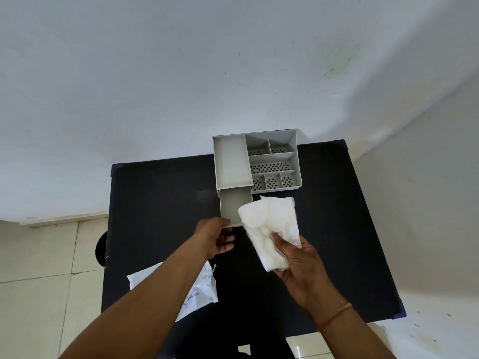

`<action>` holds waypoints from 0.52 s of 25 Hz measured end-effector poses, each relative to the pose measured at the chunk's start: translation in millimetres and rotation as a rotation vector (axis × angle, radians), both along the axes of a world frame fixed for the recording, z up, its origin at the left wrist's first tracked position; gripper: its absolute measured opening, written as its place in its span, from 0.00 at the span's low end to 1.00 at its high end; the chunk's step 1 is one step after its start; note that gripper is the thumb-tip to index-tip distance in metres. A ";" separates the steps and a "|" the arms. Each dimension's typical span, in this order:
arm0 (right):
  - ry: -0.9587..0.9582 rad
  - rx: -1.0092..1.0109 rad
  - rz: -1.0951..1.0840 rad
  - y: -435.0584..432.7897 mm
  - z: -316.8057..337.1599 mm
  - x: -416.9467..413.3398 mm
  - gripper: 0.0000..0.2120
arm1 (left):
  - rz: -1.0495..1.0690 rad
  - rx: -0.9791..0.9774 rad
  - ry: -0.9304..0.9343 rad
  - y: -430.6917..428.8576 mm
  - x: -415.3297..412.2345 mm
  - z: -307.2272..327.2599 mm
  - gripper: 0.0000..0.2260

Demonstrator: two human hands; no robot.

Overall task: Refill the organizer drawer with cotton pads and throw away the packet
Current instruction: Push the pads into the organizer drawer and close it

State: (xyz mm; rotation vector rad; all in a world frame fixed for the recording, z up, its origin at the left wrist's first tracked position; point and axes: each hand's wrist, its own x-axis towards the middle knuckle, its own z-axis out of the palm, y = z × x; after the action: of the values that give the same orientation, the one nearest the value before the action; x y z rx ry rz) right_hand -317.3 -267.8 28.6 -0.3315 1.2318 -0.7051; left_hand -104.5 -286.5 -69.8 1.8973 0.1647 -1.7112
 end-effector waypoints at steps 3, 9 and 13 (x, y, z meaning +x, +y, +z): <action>0.032 0.048 -0.030 4.3 -5.3 7.8 0.21 | 0.037 -0.019 -0.004 10.1 -1.8 10.7 0.17; -0.014 0.062 -0.069 1.4 -16.6 30.6 0.11 | -0.006 -0.249 -0.194 53.2 -15.6 68.6 0.17; 0.117 -0.048 0.070 -6.1 -19.0 52.7 0.09 | -0.170 -0.409 -0.138 48.6 -15.9 80.2 0.10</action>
State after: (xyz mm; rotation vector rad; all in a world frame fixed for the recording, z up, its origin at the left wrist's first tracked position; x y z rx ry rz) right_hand -264.6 -273.9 9.7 -0.4587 1.3093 -0.6635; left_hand -120.4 -237.9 10.3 1.7467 -0.3824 -1.5659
